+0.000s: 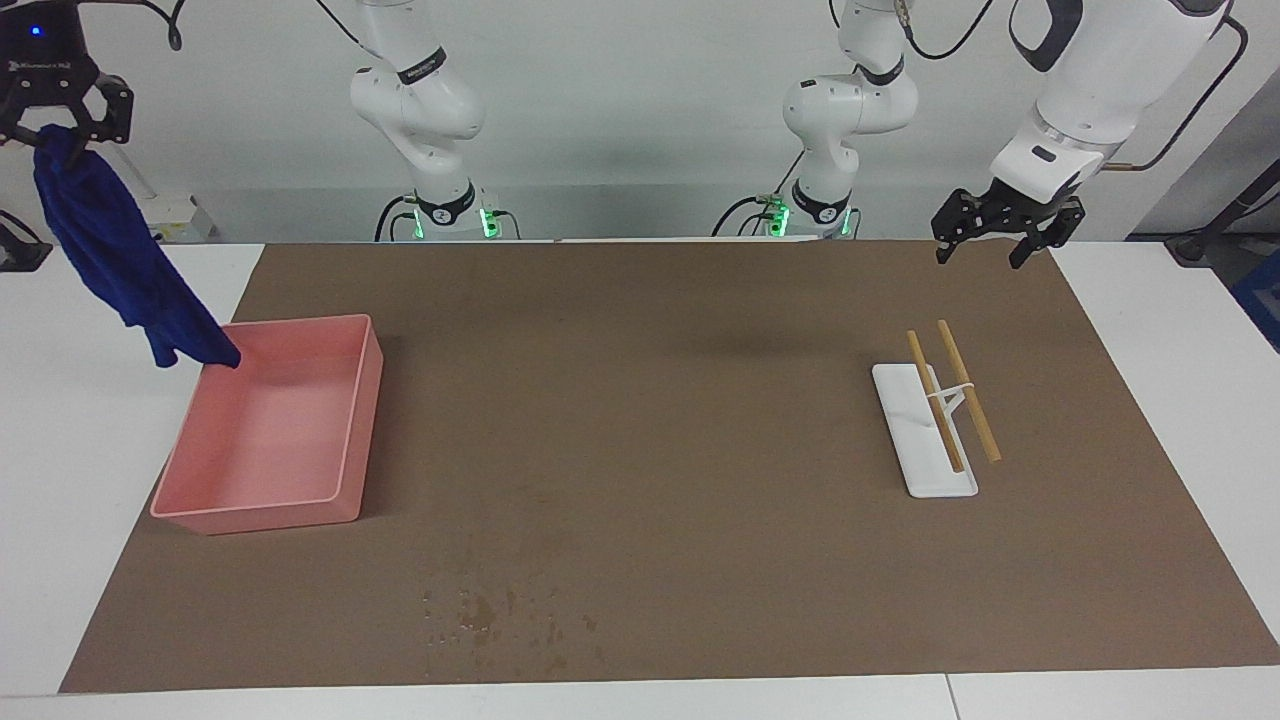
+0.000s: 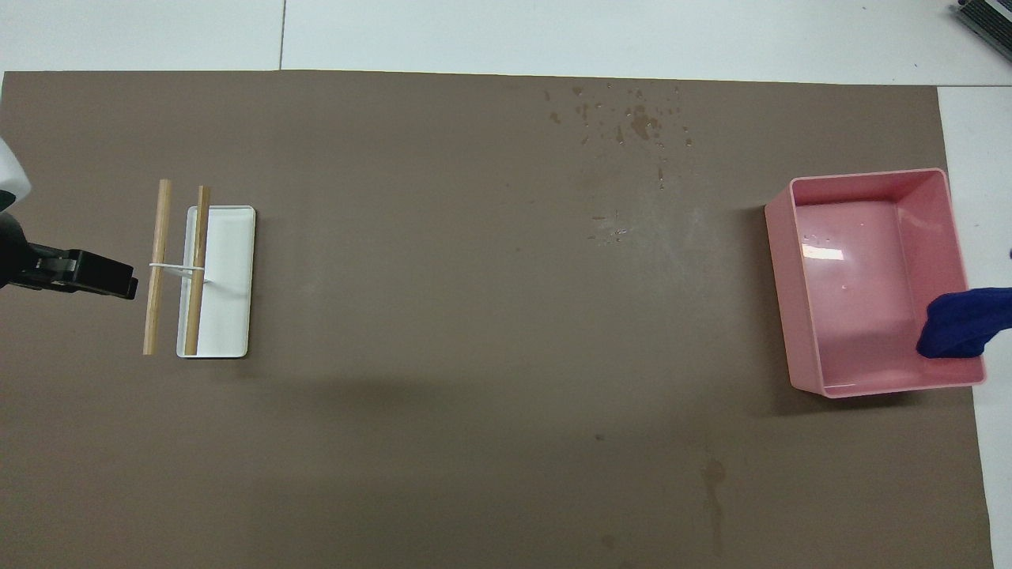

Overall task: Wipe water with towel using both arms
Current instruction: 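Carry the towel with the right gripper over the pink bin, then lower the towel into the pink bin and open the right gripper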

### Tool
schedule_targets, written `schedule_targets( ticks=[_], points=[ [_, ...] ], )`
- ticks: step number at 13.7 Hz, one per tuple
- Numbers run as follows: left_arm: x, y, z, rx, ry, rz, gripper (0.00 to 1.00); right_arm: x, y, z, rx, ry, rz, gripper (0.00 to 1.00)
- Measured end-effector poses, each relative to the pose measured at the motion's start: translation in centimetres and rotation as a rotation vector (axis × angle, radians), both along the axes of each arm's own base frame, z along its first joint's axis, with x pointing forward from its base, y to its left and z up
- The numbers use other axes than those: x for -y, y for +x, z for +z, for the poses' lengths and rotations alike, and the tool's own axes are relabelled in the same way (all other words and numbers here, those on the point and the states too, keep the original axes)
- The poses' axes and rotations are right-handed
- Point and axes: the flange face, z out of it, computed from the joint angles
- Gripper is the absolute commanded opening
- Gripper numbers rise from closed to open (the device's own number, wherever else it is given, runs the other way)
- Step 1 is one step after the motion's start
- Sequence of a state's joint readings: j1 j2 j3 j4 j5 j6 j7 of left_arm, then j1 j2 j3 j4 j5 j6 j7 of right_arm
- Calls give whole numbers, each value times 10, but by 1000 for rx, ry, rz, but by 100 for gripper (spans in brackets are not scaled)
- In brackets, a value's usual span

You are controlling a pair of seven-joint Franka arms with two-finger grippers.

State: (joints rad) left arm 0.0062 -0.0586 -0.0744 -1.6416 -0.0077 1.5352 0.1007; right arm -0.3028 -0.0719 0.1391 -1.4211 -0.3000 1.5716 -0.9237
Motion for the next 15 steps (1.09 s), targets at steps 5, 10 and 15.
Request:
schedule_targets(
  ticks=[5, 10, 15],
  points=[
    [0, 0, 0, 0, 0, 0, 100, -29, 1, -35, -5, 30, -4, 0],
    [0, 0, 0, 0, 0, 0, 100, -24, 19, -116, -7, 47, 33, 0],
    [0, 0, 0, 0, 0, 0, 100, -29, 23, -143, 9, 55, 30, 100]
  ],
)
